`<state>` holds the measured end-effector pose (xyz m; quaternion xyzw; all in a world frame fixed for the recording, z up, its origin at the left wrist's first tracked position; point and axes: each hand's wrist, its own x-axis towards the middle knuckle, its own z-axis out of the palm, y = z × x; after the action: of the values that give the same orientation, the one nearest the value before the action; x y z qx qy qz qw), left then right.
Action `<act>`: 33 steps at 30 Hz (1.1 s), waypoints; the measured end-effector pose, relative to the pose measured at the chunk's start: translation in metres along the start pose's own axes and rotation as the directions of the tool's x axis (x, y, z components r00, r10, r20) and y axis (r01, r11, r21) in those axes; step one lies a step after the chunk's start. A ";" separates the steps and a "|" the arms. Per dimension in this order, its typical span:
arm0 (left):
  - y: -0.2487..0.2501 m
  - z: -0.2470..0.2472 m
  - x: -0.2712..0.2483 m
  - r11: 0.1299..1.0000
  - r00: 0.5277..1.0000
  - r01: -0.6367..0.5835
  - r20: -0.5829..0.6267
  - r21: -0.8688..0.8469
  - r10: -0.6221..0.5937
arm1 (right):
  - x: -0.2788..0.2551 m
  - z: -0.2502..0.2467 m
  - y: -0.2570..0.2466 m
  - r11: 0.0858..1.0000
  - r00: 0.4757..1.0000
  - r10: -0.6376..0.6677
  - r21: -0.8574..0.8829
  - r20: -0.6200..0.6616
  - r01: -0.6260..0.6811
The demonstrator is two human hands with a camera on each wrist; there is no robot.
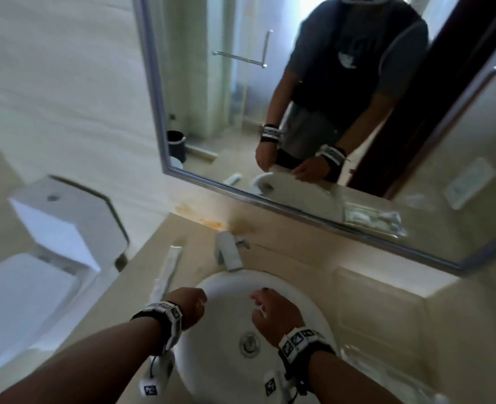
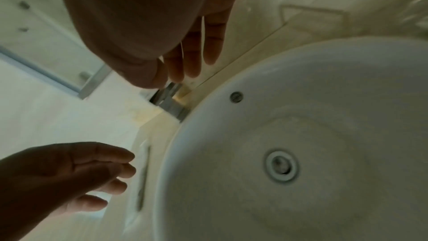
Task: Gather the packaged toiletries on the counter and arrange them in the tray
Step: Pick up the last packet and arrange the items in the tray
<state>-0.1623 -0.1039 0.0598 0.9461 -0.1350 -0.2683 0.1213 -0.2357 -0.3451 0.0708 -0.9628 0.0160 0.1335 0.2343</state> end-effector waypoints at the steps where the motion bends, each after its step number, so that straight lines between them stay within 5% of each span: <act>1: -0.015 -0.003 -0.002 0.999 0.999 0.043 -0.007 -0.032 -0.044 | 0.010 0.004 -0.014 1.000 0.999 -0.027 -0.013 0.026 0.028; 8: -0.116 -0.008 -0.005 0.968 0.972 0.236 0.017 -0.078 -0.236 | 0.072 0.044 -0.099 0.985 0.963 -0.092 -0.118 0.252 0.125; 14: -0.150 0.001 0.019 0.976 0.975 0.217 0.043 -0.006 -0.216 | 0.101 0.066 -0.132 0.973 0.938 -0.054 -0.192 0.343 0.127; 23: -0.147 0.002 0.057 0.984 0.988 0.136 0.063 0.114 -0.143 | 0.125 0.070 -0.163 0.976 0.948 0.000 -0.208 0.320 0.070; 33: -0.146 0.015 0.085 0.979 0.982 0.178 0.050 0.098 -0.184 | 0.122 0.061 -0.169 0.976 0.964 0.056 -0.217 0.261 0.002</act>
<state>-0.0724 0.0027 -0.0369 0.9507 -0.0641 -0.2995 0.0482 -0.1178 -0.1636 0.0621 -0.9555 -0.0169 0.2656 0.1270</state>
